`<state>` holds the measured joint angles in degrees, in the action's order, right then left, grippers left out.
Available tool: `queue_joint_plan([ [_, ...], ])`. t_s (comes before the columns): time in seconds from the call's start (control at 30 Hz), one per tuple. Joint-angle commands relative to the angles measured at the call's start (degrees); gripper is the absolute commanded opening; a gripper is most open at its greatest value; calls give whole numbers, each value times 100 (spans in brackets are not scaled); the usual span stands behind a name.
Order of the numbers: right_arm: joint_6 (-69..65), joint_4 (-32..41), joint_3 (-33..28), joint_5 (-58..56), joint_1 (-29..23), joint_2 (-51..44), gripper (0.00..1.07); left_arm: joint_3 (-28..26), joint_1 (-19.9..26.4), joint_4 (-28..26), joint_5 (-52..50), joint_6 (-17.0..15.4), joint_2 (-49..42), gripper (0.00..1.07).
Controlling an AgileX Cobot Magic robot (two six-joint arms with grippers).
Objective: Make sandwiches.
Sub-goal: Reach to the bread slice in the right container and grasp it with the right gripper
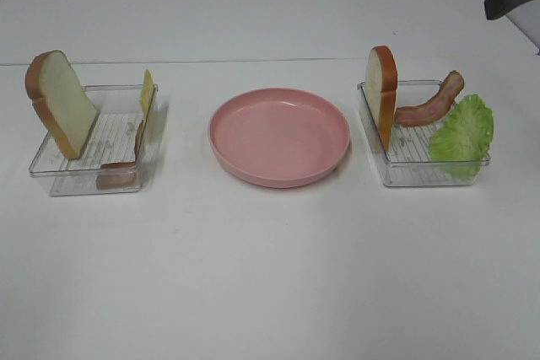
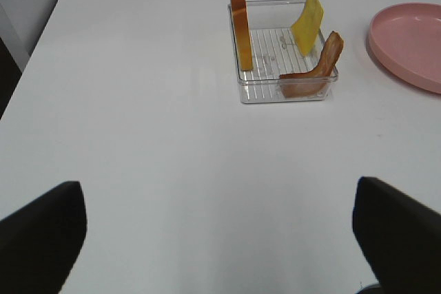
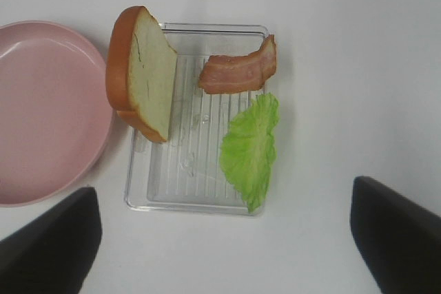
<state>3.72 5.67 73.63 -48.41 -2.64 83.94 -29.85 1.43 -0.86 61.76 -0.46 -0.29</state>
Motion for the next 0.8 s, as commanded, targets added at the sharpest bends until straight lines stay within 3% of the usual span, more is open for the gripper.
queue_joint_plan([
  [0.03,74,80,206,-143,6,138,94,11,17,-6,-23,-11,-34,98],
  [0.1,109,178,751,-447,-69,550,94,11,17,-6,-23,-11,-34,98],
  [0.2,120,115,842,-487,-132,630,94,11,17,-6,-23,-11,-34,98],
  [0.27,52,-195,1249,-573,-579,945,94,11,17,-6,-23,-11,-34,98],
  [0.37,6,-264,1352,-590,-670,1020,94,11,17,-6,-23,-11,-34,98],
  [0.5,-430,-808,1914,-848,-1175,1599,94,11,17,-6,-23,-11,-34,98],
  [0.8,-561,-968,2939,-1490,-1329,2555,94,11,17,-6,-23,-11,-34,98],
])
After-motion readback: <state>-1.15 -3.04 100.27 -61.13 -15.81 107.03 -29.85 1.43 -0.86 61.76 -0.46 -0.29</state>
